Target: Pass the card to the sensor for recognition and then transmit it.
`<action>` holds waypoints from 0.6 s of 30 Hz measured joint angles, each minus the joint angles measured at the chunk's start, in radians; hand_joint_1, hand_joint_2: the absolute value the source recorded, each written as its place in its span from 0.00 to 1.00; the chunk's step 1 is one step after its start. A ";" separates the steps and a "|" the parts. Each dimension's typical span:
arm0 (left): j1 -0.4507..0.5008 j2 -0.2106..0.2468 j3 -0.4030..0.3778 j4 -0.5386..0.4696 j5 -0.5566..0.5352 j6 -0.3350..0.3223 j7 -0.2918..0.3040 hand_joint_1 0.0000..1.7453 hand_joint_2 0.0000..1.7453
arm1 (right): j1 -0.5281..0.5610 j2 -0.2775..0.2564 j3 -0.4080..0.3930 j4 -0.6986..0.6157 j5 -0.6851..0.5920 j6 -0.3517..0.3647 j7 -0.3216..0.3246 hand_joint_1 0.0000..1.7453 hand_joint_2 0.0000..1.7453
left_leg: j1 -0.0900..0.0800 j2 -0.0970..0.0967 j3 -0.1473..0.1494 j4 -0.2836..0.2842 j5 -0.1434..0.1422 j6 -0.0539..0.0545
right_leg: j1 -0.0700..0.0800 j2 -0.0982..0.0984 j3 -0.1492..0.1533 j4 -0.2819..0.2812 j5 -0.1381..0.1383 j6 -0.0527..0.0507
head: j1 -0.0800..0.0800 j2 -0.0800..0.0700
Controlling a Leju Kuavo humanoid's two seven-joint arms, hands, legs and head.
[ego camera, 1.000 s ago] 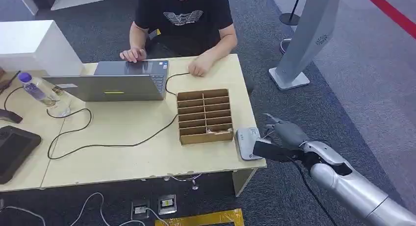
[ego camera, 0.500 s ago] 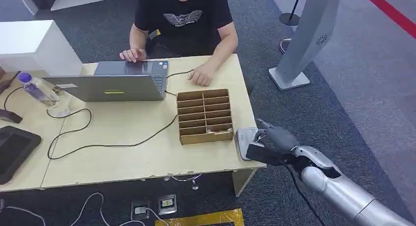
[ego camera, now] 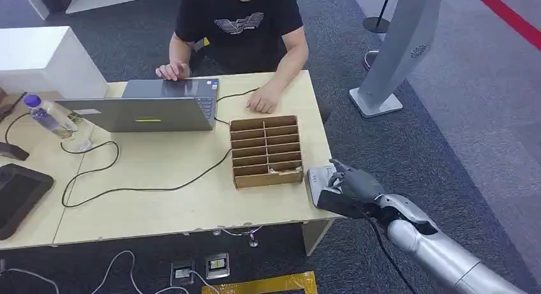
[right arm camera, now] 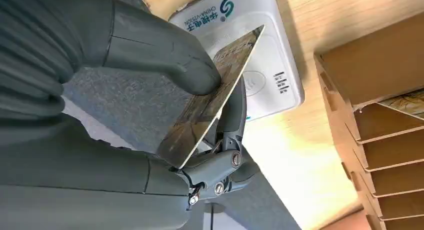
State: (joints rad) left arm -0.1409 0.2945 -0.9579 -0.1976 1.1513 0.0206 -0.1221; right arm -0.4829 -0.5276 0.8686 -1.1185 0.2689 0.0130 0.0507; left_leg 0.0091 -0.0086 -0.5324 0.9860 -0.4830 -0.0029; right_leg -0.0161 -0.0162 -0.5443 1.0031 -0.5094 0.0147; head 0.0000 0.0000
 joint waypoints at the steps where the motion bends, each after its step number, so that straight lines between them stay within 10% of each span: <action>1: 0.000 0.000 0.000 0.000 0.000 0.000 0.000 0.00 0.00 | 0.000 0.001 -0.001 0.002 0.000 -0.001 0.000 1.00 1.00 | 0.000 0.000 0.000 0.000 0.000 0.000 | 0.000 0.000 0.000 0.000 0.000 0.000 | 0.000 0.000; 18: 0.000 0.000 -0.001 0.000 0.005 0.003 0.000 0.00 0.00 | 0.029 0.015 -0.016 0.005 -0.006 -0.002 0.012 1.00 1.00 | 0.000 0.000 0.000 0.000 0.000 0.000 | 0.000 0.000 0.000 0.000 0.000 0.000 | 0.000 0.000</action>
State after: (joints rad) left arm -0.1409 0.2945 -0.9590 -0.1972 1.1562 0.0240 -0.1221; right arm -0.4538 -0.5127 0.8526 -1.1136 0.2632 0.0111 0.0629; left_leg 0.0091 -0.0083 -0.5321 0.9860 -0.4830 -0.0030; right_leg -0.0161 -0.0160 -0.5443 1.0031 -0.5094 0.0147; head 0.0000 0.0000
